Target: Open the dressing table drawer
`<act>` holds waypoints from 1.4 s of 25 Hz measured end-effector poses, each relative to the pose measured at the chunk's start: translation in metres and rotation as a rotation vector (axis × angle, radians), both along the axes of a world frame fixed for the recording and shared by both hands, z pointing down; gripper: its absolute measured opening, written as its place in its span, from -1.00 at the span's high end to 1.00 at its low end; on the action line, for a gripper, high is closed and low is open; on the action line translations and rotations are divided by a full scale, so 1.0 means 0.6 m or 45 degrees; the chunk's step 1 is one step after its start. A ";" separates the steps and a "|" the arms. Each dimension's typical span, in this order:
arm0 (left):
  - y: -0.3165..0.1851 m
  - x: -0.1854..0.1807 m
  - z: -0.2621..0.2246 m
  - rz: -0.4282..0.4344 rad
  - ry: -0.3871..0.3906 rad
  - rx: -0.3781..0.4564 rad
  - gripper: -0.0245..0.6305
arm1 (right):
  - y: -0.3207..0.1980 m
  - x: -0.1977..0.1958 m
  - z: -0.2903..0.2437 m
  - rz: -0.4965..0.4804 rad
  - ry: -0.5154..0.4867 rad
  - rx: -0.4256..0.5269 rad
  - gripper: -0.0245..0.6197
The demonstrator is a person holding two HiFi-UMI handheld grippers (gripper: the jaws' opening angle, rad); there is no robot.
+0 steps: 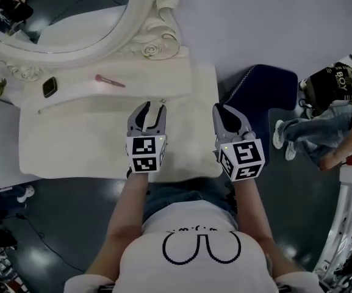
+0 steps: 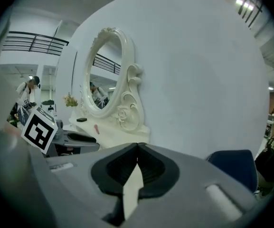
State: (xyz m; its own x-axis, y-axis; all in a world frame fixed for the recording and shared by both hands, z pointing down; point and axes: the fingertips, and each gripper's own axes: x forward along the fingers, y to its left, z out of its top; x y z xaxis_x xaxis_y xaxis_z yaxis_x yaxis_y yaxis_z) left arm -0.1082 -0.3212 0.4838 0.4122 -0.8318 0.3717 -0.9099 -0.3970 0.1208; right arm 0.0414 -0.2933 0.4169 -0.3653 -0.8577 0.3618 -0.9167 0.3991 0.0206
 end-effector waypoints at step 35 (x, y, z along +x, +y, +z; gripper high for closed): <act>-0.041 0.036 0.142 -0.173 -0.034 -0.299 0.65 | -0.028 0.032 0.124 -0.076 -0.036 -0.206 0.93</act>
State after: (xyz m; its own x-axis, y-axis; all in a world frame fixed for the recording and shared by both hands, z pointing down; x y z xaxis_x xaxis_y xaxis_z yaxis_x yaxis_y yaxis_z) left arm -0.0869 -0.3457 0.5692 0.2903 -0.7684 0.5703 -0.9569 -0.2350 0.1704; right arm 0.0609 -0.3104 0.4910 -0.4261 -0.7655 0.4821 -0.8904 0.4491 -0.0738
